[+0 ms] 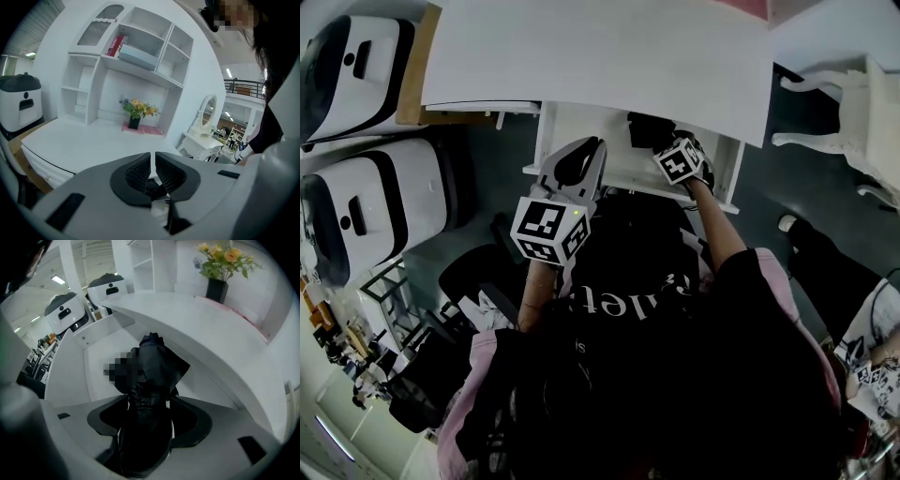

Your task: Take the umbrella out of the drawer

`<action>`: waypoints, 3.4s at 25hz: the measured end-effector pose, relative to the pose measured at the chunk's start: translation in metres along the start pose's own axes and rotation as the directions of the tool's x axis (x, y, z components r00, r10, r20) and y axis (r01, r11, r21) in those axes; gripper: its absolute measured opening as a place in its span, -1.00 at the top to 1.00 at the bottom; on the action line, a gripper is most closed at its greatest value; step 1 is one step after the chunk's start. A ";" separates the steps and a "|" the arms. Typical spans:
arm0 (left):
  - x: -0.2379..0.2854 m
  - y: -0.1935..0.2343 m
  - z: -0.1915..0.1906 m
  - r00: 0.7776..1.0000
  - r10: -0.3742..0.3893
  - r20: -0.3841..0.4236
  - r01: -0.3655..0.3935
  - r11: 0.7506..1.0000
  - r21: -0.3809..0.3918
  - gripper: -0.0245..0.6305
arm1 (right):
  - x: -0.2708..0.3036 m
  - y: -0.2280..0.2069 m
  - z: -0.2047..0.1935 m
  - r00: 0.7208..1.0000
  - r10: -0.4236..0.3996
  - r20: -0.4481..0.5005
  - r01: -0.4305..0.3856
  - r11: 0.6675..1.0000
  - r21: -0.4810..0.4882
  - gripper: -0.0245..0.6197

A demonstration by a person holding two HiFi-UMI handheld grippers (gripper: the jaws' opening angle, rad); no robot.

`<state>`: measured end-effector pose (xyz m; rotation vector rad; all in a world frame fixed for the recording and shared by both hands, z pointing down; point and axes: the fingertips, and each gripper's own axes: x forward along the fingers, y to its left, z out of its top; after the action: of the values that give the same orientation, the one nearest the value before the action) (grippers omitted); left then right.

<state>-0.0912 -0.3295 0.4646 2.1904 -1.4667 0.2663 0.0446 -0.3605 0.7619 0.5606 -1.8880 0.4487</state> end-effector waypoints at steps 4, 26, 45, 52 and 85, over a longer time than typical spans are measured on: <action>-0.001 0.005 -0.002 0.999 0.042 0.000 -0.042 0.999 -0.022 0.80 | 0.013 -0.001 0.002 1.000 0.007 -0.014 -0.007 1.000 -0.012 0.07; -0.031 0.029 -0.004 0.993 0.116 0.025 -0.115 0.992 -0.048 0.80 | 0.027 0.007 -0.008 0.992 -0.005 -0.124 -0.004 0.997 -0.075 0.05; -0.069 0.046 -0.015 0.997 0.064 0.049 -0.062 0.997 -0.038 0.80 | -0.081 0.059 0.024 1.000 0.008 0.015 -0.007 0.999 -0.036 0.05; -0.082 0.042 -0.013 0.998 0.014 0.067 -0.013 1.000 -0.018 0.80 | -0.143 0.070 0.043 0.984 -0.064 0.165 0.043 0.991 0.127 0.05; -0.139 -0.016 -0.048 0.963 -0.267 0.041 0.264 0.962 0.068 0.80 | -0.273 0.184 0.018 0.884 -0.244 0.399 0.021 0.872 0.489 0.05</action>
<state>-0.1279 -0.1877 0.4430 2.4276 -1.1843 0.1687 0.0139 -0.1724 0.4925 1.2084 -2.1627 0.7463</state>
